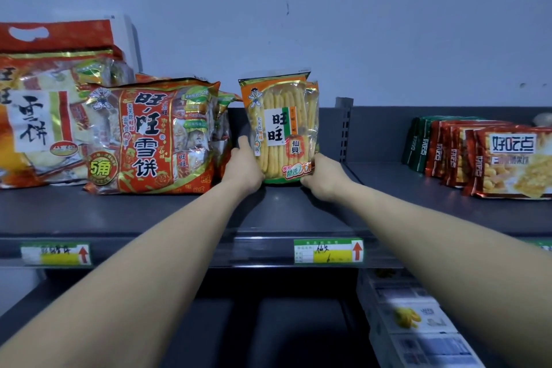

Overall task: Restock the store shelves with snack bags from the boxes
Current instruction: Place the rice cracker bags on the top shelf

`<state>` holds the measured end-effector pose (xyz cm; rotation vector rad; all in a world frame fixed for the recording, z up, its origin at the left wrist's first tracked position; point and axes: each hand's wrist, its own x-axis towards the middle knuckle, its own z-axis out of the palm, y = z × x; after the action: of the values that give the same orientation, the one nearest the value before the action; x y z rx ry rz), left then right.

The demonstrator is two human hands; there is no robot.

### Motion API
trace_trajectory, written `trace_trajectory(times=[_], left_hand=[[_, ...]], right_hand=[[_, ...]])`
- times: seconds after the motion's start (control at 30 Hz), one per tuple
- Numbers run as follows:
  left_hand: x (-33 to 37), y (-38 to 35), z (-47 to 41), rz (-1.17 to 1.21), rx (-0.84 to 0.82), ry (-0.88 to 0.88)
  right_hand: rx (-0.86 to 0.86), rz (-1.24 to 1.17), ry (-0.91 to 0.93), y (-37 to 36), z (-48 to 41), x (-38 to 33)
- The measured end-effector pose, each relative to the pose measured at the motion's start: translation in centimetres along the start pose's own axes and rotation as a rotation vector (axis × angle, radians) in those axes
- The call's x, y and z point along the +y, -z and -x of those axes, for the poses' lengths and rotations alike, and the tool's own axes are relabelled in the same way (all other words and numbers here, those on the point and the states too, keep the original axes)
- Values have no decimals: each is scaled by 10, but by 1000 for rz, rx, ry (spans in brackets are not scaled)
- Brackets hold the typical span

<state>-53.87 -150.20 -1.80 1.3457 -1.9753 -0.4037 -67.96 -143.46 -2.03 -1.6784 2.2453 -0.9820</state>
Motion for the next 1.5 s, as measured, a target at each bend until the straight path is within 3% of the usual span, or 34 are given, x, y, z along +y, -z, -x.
trace_trajectory(times=[0.5,0.73,0.97,1.1,1.3,1.5], left_hand=[[1,33,37,-64,-111,-31],[3,56,71,-28,-98,-161],[-5,87,155,26,-167,-343],[-40,74,216,59,-302,-341],[-123,9,293,-4,-705,-98],[-203,-45,362,-128,-906,72]], right_hand=[[101,92,3,7,39,-21],[206,117,110,12,84,-37],[254,142,249,8,184,-51],[128,205,212,-26,258,-37],[-312,267,-87,-116,349,24],[-617,290,-283,-185,410,79]])
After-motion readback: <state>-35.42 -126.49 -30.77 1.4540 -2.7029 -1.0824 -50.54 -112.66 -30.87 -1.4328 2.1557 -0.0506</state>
